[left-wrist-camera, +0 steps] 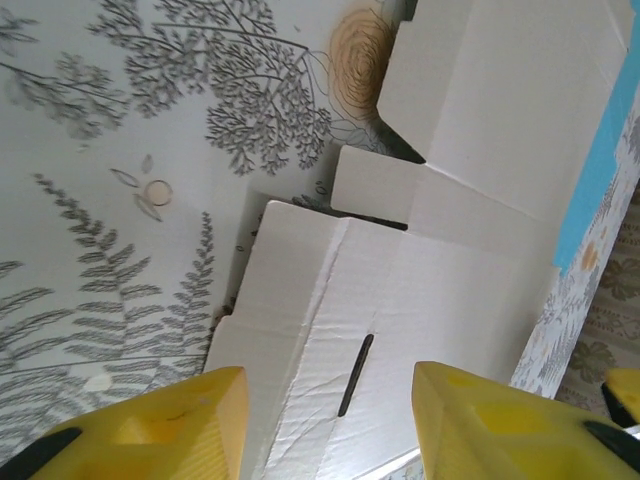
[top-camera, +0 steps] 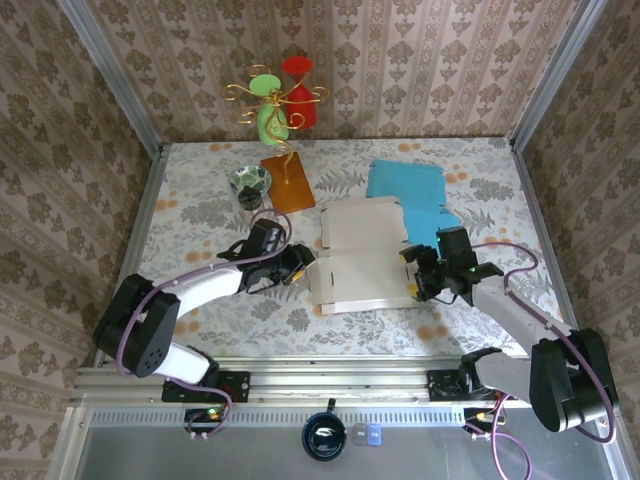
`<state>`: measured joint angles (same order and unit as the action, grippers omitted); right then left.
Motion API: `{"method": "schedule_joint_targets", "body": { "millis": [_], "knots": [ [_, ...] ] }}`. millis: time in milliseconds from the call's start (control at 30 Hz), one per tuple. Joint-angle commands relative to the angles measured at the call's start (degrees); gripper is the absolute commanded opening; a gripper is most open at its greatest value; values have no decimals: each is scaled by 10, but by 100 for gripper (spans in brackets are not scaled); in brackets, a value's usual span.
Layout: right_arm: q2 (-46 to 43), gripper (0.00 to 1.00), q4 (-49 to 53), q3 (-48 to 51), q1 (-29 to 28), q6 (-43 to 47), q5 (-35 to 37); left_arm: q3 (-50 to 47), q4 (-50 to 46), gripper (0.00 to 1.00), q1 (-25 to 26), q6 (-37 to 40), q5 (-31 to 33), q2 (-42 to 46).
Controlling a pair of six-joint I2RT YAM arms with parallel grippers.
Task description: Fold the paper box
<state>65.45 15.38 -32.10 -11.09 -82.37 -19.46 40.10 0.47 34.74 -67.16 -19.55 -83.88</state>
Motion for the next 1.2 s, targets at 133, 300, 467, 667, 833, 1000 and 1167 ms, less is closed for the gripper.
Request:
{"method": "schedule_joint_targets", "body": {
  "millis": [133, 300, 467, 667, 833, 1000, 1167],
  "knots": [
    [-105, 75, 109, 14, -12, 39, -11, 23, 69, 44, 0, 15, -47, -61],
    [-194, 76, 51, 97, -122, -70, 36, 28, 91, 42, -3, 18, -61, -85],
    [-205, 78, -113, 190, -195, -168, 100, 40, 95, 41, -8, 25, -69, -99],
    [-164, 80, -167, 190, -210, -162, 118, 45, 96, 40, -9, 30, -80, -115],
    [-111, 79, -236, 197, -229, -173, 130, 45, 97, 39, -9, 33, -85, -121],
    [-74, 78, -266, 189, -234, -162, 136, 44, 100, 38, -8, 35, -88, -129],
    [-58, 76, -299, 198, -234, -161, 149, 43, 93, 37, -8, 39, -90, -129]
  ]
}}
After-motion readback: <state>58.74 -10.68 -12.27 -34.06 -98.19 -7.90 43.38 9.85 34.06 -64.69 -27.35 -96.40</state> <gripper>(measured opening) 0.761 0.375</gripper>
